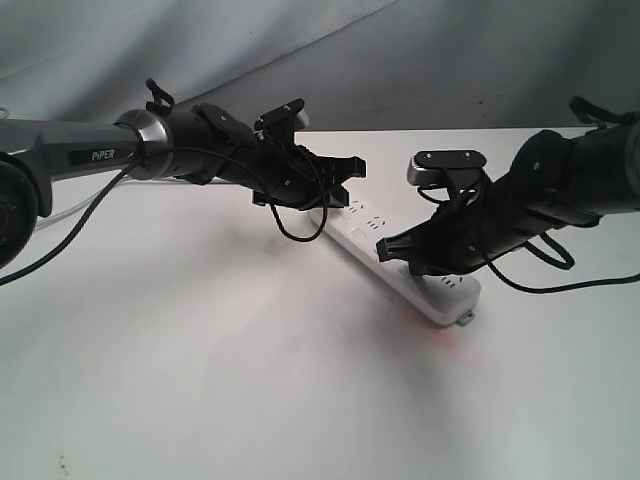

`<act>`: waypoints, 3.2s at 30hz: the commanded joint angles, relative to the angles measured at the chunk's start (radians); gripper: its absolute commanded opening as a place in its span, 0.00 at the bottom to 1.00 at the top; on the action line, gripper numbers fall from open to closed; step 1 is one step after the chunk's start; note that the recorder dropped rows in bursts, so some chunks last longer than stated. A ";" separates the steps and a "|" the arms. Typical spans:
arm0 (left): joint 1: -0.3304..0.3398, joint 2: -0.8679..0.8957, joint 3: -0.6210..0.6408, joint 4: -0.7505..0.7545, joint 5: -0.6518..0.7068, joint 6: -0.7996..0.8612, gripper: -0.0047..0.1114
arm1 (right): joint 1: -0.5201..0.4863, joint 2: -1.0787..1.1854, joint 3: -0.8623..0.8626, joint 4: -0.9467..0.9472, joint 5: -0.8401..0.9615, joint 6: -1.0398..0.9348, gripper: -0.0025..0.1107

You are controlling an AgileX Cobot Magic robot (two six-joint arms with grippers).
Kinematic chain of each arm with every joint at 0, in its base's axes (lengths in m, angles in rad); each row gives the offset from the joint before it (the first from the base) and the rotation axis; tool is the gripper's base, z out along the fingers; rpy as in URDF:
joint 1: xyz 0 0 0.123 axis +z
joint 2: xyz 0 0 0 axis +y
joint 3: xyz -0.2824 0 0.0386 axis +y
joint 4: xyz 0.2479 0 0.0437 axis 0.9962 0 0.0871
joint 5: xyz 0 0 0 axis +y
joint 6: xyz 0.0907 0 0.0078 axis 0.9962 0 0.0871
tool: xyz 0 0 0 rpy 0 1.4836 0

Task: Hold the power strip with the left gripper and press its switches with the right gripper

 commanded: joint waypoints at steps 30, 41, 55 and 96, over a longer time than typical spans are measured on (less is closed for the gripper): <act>-0.004 0.001 -0.004 -0.004 -0.009 -0.006 0.04 | -0.001 -0.032 0.002 0.096 -0.040 -0.055 0.02; -0.004 0.001 -0.004 -0.004 -0.013 -0.006 0.04 | -0.001 -0.008 0.002 0.100 -0.010 -0.055 0.02; -0.004 0.001 -0.004 -0.004 -0.013 -0.008 0.04 | -0.001 0.038 0.002 0.103 0.017 -0.062 0.02; -0.004 0.001 -0.004 -0.002 -0.014 -0.012 0.04 | 0.066 0.040 -0.148 0.070 -0.015 -0.048 0.02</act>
